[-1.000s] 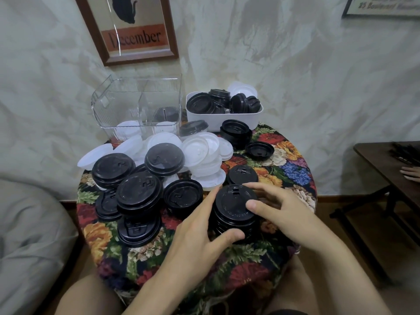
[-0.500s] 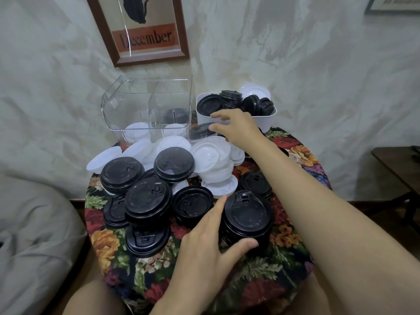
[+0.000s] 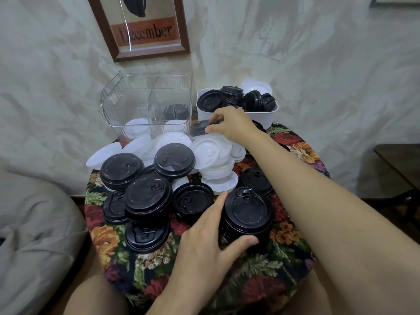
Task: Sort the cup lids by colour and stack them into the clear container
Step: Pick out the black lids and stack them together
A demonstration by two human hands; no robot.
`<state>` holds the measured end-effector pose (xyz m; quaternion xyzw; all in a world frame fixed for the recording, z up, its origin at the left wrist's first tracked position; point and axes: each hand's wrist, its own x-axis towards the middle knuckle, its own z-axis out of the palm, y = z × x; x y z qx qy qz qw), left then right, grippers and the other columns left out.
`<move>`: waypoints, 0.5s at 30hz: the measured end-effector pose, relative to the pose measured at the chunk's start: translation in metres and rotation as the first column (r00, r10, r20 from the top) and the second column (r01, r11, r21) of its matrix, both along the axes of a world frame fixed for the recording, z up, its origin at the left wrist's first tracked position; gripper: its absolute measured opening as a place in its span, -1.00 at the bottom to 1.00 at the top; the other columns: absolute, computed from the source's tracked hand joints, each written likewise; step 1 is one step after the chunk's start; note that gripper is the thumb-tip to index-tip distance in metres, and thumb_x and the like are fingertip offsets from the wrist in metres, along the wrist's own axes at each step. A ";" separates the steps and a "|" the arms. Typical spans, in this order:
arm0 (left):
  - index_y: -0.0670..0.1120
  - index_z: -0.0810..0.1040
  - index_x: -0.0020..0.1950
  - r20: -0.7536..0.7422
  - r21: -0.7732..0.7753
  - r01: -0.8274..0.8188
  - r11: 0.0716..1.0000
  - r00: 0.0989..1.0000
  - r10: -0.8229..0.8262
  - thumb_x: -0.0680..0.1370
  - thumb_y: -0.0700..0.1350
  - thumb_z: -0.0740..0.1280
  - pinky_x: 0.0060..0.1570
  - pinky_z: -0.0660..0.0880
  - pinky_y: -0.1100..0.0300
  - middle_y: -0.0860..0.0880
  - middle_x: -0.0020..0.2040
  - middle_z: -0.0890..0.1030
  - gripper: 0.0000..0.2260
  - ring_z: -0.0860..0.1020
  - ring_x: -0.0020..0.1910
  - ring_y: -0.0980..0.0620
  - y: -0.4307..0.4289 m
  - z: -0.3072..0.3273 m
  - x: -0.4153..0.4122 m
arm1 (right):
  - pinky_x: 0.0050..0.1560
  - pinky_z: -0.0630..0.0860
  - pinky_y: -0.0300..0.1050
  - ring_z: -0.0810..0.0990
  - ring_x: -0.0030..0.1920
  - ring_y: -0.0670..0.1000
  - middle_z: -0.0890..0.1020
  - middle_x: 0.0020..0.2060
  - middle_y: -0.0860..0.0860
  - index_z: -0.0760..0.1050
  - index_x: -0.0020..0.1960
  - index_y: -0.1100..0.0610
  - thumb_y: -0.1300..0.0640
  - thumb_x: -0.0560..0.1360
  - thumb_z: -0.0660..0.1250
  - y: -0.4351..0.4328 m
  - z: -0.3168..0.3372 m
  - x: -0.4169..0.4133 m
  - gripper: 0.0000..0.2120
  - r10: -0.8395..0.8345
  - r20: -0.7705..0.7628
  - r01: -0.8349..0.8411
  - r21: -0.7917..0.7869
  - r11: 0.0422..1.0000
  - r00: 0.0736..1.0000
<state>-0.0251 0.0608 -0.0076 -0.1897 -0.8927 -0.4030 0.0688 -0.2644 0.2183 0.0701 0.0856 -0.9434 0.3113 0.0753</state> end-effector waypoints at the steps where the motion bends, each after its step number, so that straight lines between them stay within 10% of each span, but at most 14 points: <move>1: 0.39 0.03 0.60 0.000 0.000 0.001 1.000 1.000 -0.001 0.42 0.50 0.28 0.27 0.14 0.63 0.64 0.37 0.20 -0.19 0.15 0.38 0.63 0.000 0.000 0.000 | 0.17 0.48 -0.02 0.59 0.11 -0.03 0.70 0.00 -0.05 0.66 0.01 -0.01 -0.08 0.45 0.55 0.001 0.000 0.001 -0.79 -0.003 -0.010 0.002 -0.010 1.000 1.000; 15: 0.32 0.11 0.61 -0.002 0.020 0.000 1.000 1.000 0.000 0.41 0.51 0.26 0.40 0.39 0.23 0.41 0.48 0.35 -0.18 0.30 0.47 0.38 -0.002 0.001 0.000 | -0.17 0.34 -0.40 0.49 -0.30 -0.35 0.66 0.11 -0.26 0.67 0.11 -0.08 -0.07 0.48 0.52 0.056 0.021 0.152 -0.78 -0.125 -0.351 0.078 -0.145 0.986 0.928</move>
